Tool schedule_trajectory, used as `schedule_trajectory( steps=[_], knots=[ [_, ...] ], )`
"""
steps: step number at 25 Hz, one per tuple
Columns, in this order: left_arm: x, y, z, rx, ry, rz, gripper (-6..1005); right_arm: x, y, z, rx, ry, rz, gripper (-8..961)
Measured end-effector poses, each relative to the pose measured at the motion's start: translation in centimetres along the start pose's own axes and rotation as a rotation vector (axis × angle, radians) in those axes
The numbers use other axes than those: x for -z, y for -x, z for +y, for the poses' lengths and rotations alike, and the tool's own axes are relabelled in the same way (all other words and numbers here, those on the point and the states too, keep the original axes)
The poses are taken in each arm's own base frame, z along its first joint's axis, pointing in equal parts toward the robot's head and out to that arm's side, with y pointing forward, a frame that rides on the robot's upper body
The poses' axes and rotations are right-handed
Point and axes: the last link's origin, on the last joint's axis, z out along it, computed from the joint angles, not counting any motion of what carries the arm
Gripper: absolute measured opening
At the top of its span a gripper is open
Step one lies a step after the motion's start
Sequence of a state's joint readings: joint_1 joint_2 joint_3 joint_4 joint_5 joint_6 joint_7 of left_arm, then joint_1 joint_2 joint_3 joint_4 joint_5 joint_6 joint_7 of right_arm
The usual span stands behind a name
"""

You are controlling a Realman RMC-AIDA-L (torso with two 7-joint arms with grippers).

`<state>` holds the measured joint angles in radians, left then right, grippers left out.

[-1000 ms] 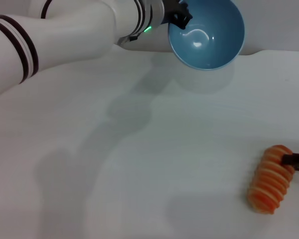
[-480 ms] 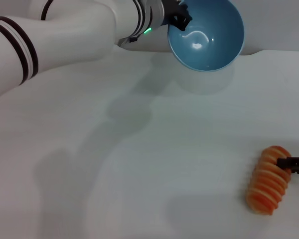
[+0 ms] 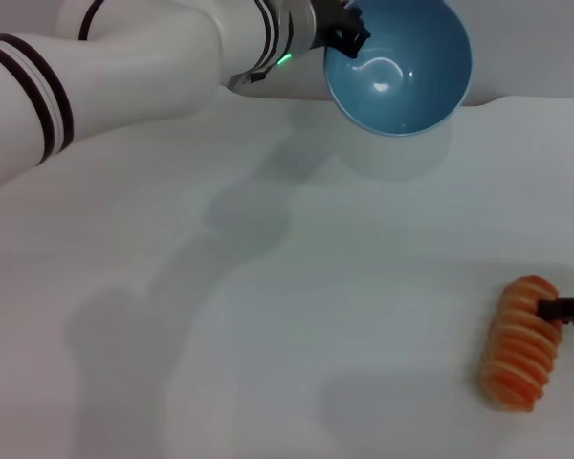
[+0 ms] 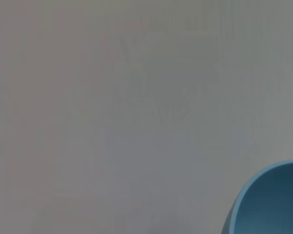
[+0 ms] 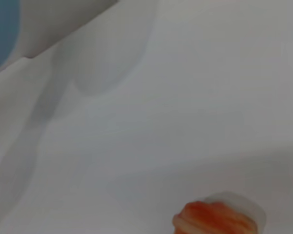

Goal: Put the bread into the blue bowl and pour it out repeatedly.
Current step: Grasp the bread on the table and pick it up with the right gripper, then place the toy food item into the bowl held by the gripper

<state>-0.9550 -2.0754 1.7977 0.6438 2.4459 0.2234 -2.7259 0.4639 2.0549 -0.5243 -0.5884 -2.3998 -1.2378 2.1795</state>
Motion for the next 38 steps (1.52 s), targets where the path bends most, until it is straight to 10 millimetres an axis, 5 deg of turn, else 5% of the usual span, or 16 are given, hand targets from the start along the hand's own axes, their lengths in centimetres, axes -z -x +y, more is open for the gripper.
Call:
schedule_trajectory(
  steps=[10, 15, 24, 31, 38],
  knots=[
    [0.0, 0.6, -0.3, 0.010, -0.001, -0.026, -1, 1.8, 3.0, 1.9, 0.112, 0.059, -0.075, 177],
    [0.1, 1.1, -0.2, 0.011, 0.013, -0.064, -1, 4.3, 6.0, 3.4, 0.197, 0.101, -0.179, 137],
    [0.5, 1.9, 2.4, 0.042, 0.149, -0.224, 0, 6.7, 10.6, 7.1, 0.381, 0.163, -0.370, 100],
    [1.1, 2.5, 6.6, 0.071, 0.293, -0.268, -2, 3.5, 11.9, 10.4, 0.468, 0.234, -0.339, 94],
    [1.3, 3.1, 7.0, 0.123, 0.311, -0.274, -1, -0.8, 10.7, 11.5, 0.456, 0.267, -0.256, 89]
  ],
)
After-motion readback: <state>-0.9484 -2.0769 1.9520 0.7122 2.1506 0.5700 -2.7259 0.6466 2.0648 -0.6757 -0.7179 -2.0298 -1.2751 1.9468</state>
